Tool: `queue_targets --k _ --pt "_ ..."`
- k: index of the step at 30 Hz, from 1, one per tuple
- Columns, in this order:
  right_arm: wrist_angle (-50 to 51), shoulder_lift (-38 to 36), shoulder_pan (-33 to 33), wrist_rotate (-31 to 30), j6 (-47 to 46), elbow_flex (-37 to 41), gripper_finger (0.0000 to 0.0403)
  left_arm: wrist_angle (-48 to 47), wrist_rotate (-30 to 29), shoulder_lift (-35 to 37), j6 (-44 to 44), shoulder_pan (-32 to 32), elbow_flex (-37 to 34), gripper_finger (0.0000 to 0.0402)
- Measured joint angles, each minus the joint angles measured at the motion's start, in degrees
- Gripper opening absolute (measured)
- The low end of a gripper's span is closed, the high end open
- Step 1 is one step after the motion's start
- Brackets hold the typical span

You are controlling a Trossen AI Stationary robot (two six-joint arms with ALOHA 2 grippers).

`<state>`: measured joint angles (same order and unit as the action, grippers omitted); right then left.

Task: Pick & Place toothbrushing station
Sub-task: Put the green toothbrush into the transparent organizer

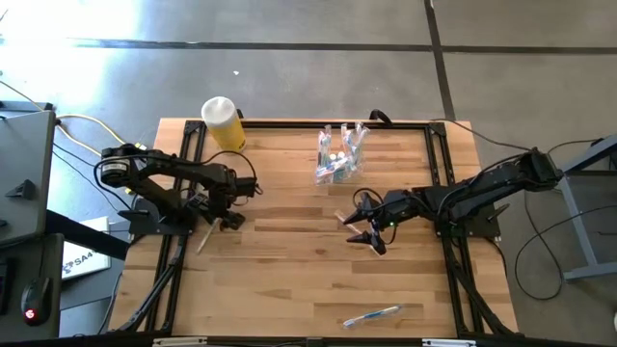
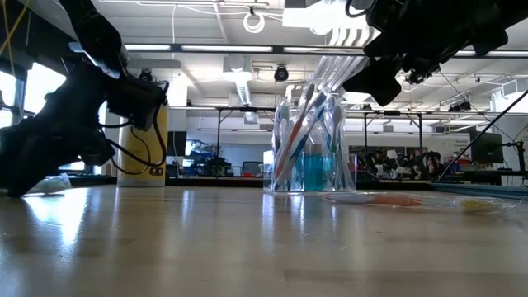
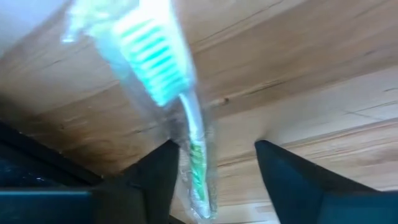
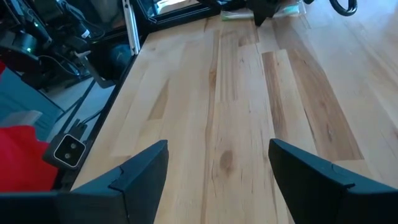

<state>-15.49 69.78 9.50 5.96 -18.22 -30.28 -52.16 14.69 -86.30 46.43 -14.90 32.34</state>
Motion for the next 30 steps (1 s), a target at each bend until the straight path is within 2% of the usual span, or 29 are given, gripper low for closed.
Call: queue_targets --k 12,19,21,25,30 --pt "0.05 0.00 1.00 -0.05 -0.22 0.00 0.0270 1.20 0.01 0.07 0.53 -0.04 0.09 0.0017" --pt "0.03 0.00 1.51 -1.34 -0.17 0.00 0.0270 0.55 -2.56 -0.13 -0.44 1.64 2.96 0.0017" --pt "0.04 0.00 1.51 -1.54 -0.13 0.00 0.0270 0.73 -5.91 -0.17 -1.16 3.61 5.64 0.0009" --pt "-0.13 0.00 1.56 -1.54 -0.03 0.00 0.0270 4.54 -16.98 -0.34 -1.20 7.65 12.73 0.0005" --pt "-0.35 0.00 2.94 -1.56 -0.02 0.00 0.0270 4.09 -20.99 -0.38 -1.42 14.19 22.24 0.0003"
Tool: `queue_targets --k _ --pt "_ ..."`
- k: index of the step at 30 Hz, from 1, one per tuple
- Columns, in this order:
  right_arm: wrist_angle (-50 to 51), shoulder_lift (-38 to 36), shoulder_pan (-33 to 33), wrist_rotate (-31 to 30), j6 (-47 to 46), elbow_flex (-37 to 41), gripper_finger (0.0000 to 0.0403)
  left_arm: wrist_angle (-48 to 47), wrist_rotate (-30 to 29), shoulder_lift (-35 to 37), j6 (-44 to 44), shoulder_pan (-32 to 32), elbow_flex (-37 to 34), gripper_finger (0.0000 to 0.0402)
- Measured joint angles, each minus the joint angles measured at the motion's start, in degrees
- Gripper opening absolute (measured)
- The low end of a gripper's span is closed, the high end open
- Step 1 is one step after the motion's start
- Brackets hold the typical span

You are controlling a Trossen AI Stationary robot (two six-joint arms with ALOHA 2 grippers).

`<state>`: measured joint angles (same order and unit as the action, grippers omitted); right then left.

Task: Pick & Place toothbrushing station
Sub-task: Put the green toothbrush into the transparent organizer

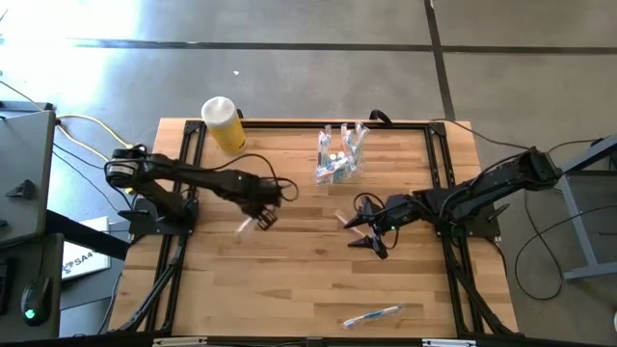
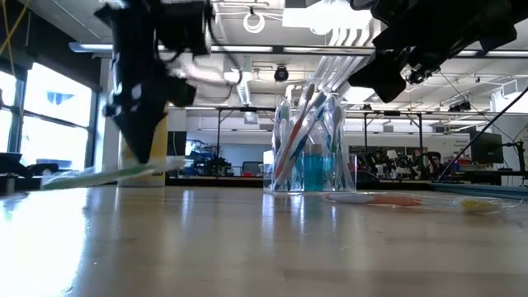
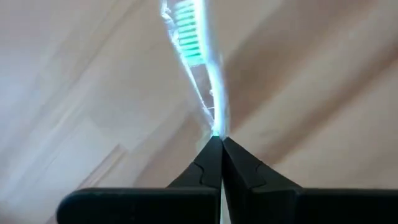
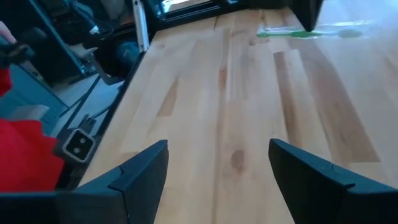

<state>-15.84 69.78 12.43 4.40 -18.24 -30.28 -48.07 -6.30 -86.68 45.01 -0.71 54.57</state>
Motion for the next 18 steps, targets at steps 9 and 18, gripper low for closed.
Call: queue_targets --k 9,18 --pt "-1.73 0.00 2.61 -1.83 -1.27 0.00 0.0270 -1.85 -9.52 0.16 -0.55 12.01 13.92 0.0002" --pt "-9.69 0.00 4.93 -3.01 0.92 0.02 0.0270 18.62 -19.55 0.21 -12.82 22.47 17.17 0.0001"
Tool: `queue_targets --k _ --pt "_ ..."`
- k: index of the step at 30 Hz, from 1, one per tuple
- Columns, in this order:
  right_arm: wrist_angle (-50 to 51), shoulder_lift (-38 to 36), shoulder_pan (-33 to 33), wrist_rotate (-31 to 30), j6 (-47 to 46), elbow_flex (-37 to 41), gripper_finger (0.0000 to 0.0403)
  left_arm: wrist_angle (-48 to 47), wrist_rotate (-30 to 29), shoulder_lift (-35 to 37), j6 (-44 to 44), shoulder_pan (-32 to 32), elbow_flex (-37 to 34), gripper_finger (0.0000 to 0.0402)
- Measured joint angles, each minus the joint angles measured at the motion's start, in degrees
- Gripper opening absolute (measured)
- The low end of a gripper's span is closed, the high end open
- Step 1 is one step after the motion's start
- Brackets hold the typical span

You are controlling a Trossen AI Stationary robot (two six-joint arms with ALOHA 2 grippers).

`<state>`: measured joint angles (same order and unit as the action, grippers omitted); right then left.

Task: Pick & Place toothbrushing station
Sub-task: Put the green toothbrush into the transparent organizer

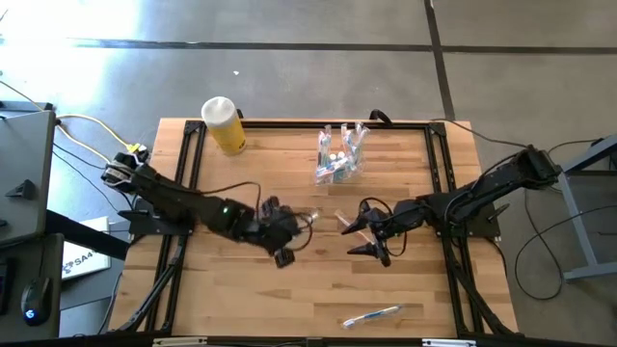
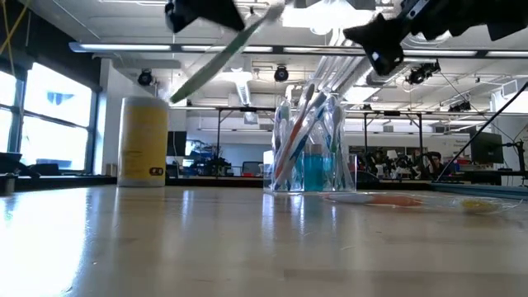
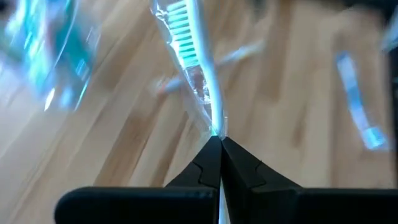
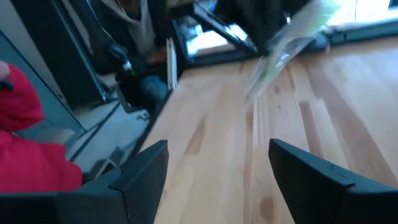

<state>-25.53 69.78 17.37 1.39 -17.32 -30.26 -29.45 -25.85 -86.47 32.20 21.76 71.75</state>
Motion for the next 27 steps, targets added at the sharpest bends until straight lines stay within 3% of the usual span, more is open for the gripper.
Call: queue_targets --k 7,14,27 --pt "-6.16 0.00 1.21 -4.26 3.58 0.00 0.0270 16.89 -2.98 -3.84 -9.31 3.97 0.04 0.0000" --pt "-10.34 -0.02 2.79 -4.41 8.22 -0.02 0.0270 21.91 -4.37 -7.62 -15.35 3.71 0.03 0.0000" --pt "-13.25 -0.02 4.02 -9.40 13.01 0.00 0.0270 32.80 -5.92 -8.42 -21.93 3.30 0.04 0.0000"
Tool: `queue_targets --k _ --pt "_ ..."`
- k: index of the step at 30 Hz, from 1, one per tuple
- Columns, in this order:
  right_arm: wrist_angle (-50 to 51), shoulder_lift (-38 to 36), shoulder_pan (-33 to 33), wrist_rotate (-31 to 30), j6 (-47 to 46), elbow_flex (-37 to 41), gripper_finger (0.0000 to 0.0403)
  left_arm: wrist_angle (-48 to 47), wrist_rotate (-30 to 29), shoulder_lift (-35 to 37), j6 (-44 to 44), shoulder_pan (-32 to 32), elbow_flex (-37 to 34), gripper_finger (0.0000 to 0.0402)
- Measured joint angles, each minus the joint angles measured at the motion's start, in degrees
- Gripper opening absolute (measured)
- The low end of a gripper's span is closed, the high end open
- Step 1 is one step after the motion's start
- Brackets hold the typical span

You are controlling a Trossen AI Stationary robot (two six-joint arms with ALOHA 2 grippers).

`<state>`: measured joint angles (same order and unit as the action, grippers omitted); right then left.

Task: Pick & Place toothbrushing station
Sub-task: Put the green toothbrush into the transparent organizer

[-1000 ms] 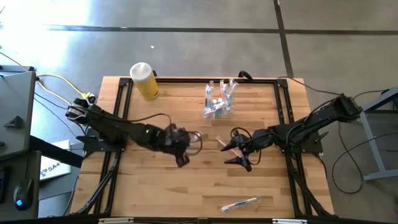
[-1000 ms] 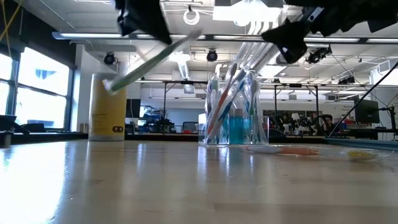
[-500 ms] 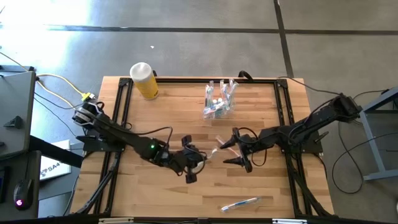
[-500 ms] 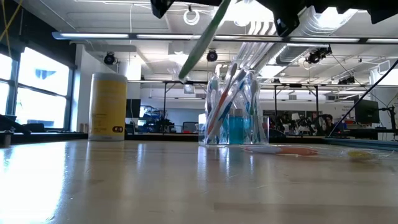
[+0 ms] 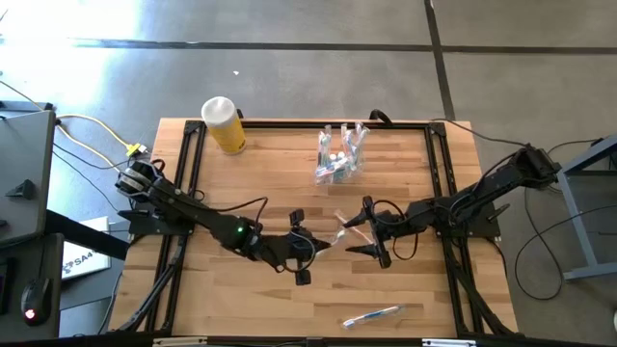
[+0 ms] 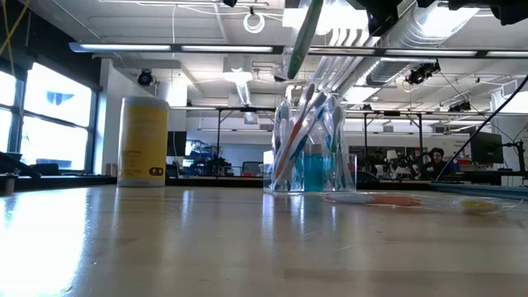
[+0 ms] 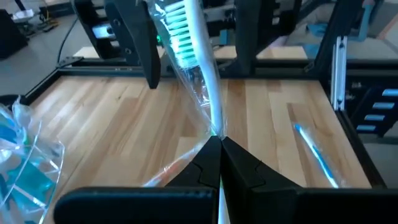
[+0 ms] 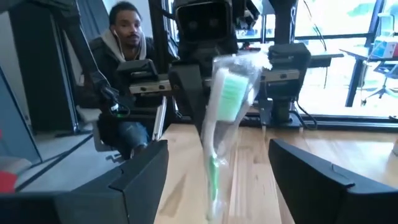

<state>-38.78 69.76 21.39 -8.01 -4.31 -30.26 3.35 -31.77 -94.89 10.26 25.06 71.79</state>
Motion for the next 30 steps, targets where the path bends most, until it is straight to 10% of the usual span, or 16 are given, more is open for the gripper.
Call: queue_targets --k 22,30 --pt "-2.46 0.05 -0.15 0.02 3.08 0.00 0.0267 8.15 1.88 -4.70 -3.28 -4.11 1.61 0.0000" --pt "-1.75 0.07 -0.15 0.02 3.08 0.00 0.0176 9.99 1.37 -4.81 -5.53 -4.07 1.60 0.0000"
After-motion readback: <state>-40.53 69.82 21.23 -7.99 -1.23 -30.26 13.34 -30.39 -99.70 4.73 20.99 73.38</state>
